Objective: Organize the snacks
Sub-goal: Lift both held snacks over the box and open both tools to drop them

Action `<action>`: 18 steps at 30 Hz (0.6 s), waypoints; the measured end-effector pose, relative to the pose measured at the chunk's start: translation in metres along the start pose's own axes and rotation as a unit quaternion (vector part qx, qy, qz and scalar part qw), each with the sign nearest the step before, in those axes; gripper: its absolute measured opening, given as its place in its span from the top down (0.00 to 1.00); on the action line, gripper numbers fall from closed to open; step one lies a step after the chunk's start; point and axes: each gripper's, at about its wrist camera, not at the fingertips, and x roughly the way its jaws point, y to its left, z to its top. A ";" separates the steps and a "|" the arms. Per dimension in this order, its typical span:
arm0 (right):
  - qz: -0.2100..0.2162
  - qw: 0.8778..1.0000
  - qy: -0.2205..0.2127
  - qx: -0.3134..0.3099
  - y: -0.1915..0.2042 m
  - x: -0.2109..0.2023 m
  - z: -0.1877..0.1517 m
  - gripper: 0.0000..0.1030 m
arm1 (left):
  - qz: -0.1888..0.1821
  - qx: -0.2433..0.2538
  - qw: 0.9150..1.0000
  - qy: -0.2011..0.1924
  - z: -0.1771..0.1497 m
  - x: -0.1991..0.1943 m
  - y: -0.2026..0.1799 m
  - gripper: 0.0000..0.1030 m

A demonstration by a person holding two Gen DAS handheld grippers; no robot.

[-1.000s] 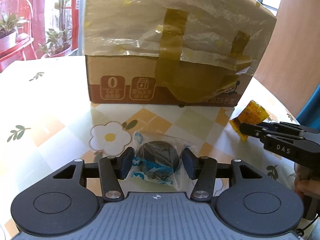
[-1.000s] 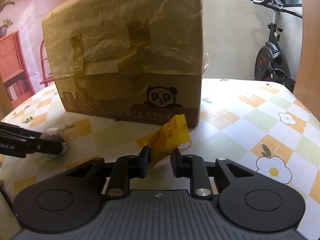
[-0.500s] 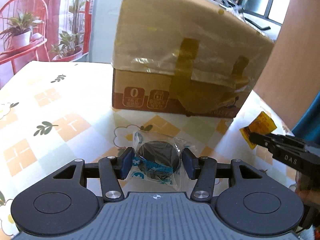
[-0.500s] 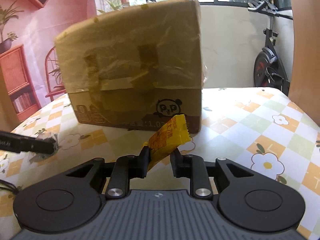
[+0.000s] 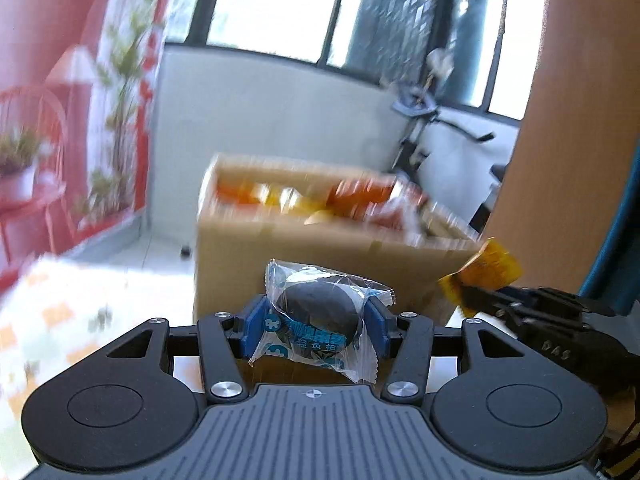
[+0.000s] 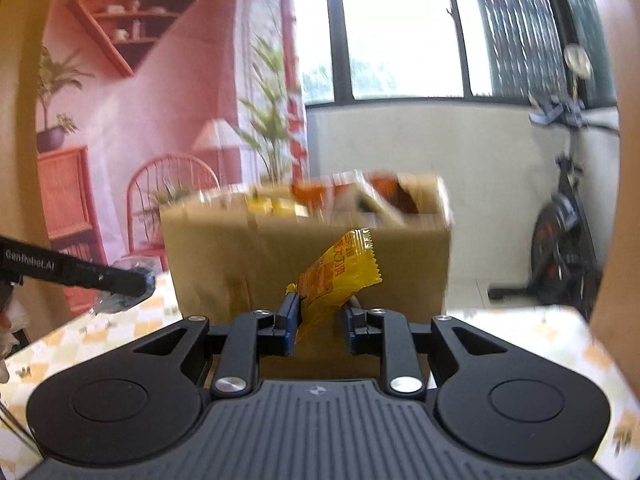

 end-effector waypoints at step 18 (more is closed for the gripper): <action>0.022 0.998 0.031 -0.049 0.014 0.117 0.087 0.76 | -0.015 0.002 1.000 0.014 0.084 0.097 0.016 0.46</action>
